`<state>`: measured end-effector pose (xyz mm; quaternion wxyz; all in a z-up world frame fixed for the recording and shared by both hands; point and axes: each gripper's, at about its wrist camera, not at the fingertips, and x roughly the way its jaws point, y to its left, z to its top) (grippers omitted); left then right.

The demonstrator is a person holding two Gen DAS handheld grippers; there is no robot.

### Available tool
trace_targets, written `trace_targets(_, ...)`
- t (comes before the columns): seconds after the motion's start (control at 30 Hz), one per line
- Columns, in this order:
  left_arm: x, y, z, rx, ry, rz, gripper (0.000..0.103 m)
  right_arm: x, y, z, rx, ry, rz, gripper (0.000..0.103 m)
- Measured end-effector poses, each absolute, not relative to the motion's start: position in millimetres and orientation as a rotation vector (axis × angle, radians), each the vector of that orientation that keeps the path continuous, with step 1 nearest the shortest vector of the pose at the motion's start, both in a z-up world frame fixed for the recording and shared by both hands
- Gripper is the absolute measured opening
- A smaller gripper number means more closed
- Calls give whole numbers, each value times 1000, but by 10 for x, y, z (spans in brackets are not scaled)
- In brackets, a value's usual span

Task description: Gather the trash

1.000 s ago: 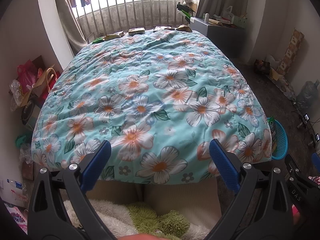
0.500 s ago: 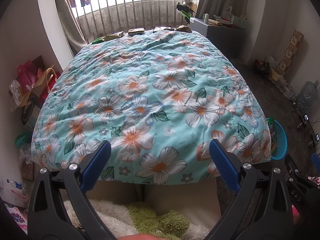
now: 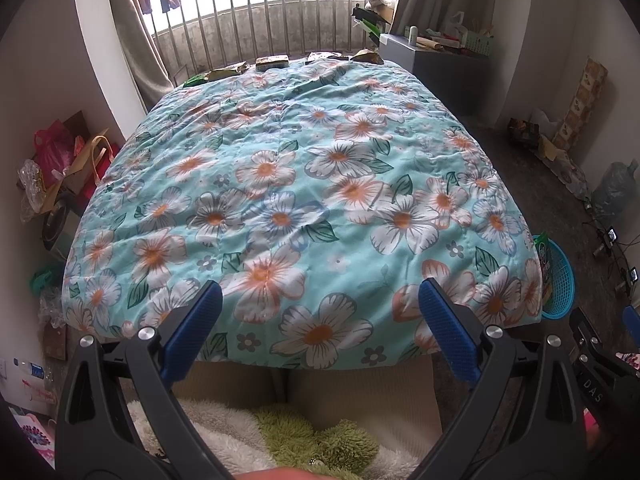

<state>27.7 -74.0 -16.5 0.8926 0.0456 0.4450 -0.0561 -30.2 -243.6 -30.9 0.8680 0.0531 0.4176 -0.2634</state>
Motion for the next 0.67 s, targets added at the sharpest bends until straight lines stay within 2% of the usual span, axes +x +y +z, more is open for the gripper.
trace_targets(0.67, 261, -746, -183, 94, 929, -116, 94, -304, -2441, -313, 116, 874, -552, 97)
